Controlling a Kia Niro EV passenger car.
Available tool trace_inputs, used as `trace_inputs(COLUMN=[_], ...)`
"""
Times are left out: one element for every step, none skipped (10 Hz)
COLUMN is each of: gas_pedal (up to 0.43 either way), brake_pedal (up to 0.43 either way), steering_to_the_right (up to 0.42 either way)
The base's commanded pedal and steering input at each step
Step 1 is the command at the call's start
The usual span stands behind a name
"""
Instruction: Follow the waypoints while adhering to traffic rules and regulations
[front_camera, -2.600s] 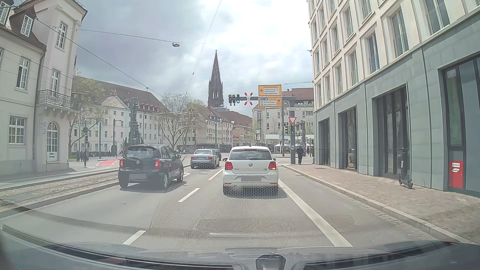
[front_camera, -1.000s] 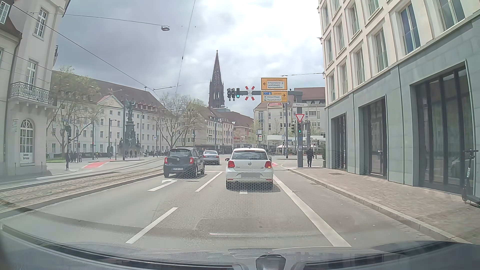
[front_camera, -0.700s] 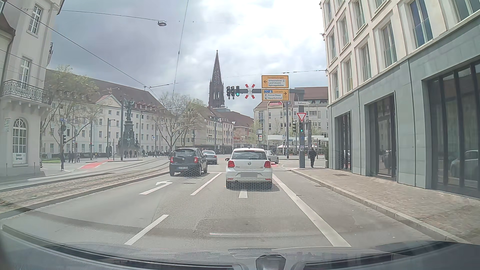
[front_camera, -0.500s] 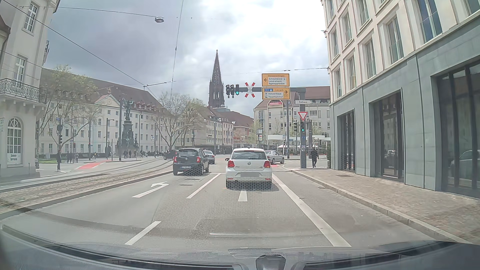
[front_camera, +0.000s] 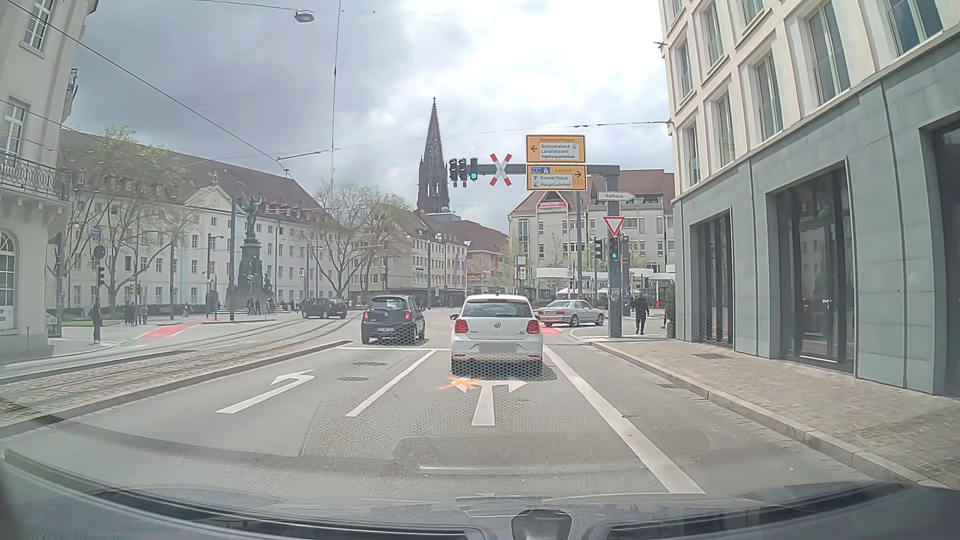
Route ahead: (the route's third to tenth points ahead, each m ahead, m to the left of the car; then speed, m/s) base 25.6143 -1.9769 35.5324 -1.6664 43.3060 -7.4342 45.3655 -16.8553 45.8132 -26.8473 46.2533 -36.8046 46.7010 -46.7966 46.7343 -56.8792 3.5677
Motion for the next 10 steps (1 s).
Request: trace_inputs(gas_pedal=[0.11, 0.11, 0.11, 0.11, 0.11, 0.11, 0.11, 0.11, 0.11, 0.098], brake_pedal=[0.0, 0.0, 0.0, 0.0, 0.0, 0.0, 0.0, 0.0, 0.0, 0.0], steering_to_the_right=[-0.003, -0.003, -0.003, -0.003, -0.003, -0.003, -0.003, -0.004, -0.003, -0.003])
